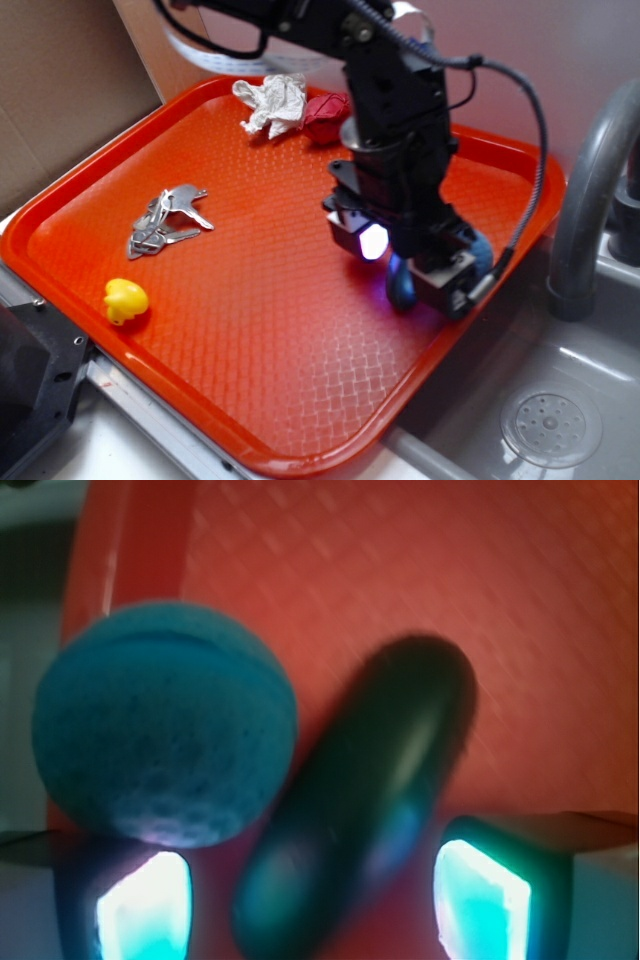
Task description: Grab the plastic pickle.
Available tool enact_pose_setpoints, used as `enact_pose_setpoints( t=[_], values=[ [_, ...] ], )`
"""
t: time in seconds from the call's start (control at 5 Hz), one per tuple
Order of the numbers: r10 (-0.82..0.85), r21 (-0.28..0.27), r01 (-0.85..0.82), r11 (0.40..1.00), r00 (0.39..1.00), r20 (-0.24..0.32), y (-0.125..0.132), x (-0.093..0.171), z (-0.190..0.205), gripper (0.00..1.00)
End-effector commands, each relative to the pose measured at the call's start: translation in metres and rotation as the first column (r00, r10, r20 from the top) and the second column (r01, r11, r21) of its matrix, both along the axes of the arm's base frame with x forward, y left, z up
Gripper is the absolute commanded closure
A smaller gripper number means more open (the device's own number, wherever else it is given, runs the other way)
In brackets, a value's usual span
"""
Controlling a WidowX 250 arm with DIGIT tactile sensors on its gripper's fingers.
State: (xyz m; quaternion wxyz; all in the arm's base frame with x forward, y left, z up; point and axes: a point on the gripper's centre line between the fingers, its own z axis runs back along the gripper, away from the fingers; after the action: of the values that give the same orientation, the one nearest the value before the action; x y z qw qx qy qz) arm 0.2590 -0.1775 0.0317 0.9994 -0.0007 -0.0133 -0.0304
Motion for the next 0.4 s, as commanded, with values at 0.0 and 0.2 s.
enact_pose_setpoints(
  t=[0.0,0.2],
  values=[
    [0.077,0.019,-0.076,0.997,0.996,-0.052,0.0329,-0.0153,-0.0190,0.19],
    [0.044,0.027,-0.043,0.999,0.998,-0.048,0.0353,-0.0235,-0.0142,1.00]
  ],
)
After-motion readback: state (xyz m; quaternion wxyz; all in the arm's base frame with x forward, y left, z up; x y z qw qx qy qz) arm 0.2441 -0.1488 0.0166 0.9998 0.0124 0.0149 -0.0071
